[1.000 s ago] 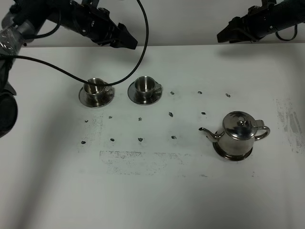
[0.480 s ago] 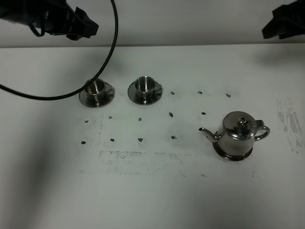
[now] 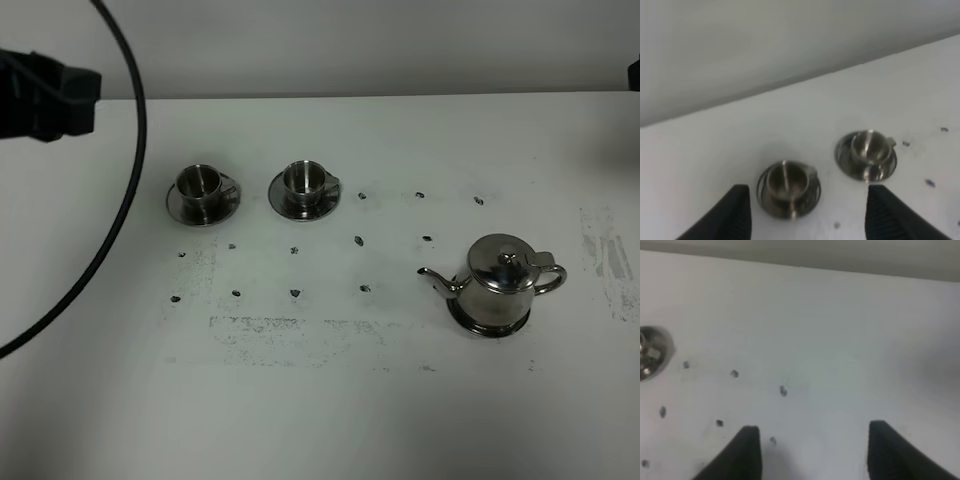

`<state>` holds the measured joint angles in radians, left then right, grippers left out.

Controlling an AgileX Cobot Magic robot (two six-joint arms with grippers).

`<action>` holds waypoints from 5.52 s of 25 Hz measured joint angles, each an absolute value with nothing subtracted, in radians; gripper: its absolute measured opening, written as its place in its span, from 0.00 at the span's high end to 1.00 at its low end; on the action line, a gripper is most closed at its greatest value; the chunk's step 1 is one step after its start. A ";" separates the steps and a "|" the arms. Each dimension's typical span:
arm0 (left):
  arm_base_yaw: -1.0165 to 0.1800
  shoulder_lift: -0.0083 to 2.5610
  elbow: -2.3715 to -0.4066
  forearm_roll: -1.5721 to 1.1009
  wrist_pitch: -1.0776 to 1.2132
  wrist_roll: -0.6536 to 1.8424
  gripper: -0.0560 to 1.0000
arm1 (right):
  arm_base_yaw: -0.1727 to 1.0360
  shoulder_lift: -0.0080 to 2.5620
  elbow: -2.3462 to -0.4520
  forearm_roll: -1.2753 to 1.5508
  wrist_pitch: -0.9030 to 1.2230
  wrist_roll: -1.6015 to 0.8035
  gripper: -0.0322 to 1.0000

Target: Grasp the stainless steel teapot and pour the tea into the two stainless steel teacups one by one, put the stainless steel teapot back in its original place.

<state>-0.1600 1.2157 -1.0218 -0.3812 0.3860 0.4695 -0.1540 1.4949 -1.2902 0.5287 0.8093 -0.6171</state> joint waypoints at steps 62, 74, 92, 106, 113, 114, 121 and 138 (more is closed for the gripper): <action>-0.004 -0.001 -0.506 -0.094 1.046 0.116 0.48 | -0.004 1.279 -1.054 0.502 0.756 -0.546 0.52; -0.003 -0.001 -0.506 -0.094 1.046 0.117 0.48 | -0.003 1.648 -1.051 0.468 0.528 -0.512 0.52; -0.003 -0.001 -0.506 -0.094 1.046 0.117 0.48 | 0.048 1.769 -1.051 0.268 0.566 -0.386 0.52; -0.003 -0.001 -0.506 -0.094 1.046 0.118 0.48 | 0.062 1.786 -1.051 0.235 0.757 -0.385 0.52; -0.003 -0.001 -0.506 -0.094 1.046 0.118 0.48 | 0.062 1.786 -1.051 0.234 0.844 -0.378 0.52; -0.003 -0.001 -0.506 -0.094 1.046 0.118 0.48 | 0.062 1.786 -1.051 0.234 0.860 -0.371 0.52; -0.003 -0.001 -0.506 -0.094 1.046 0.118 0.48 | 0.062 1.734 -1.053 0.110 0.940 -0.274 0.52; -0.003 -0.001 -0.506 -0.093 1.046 0.119 0.48 | 0.124 1.561 -1.077 0.152 1.016 -0.614 0.49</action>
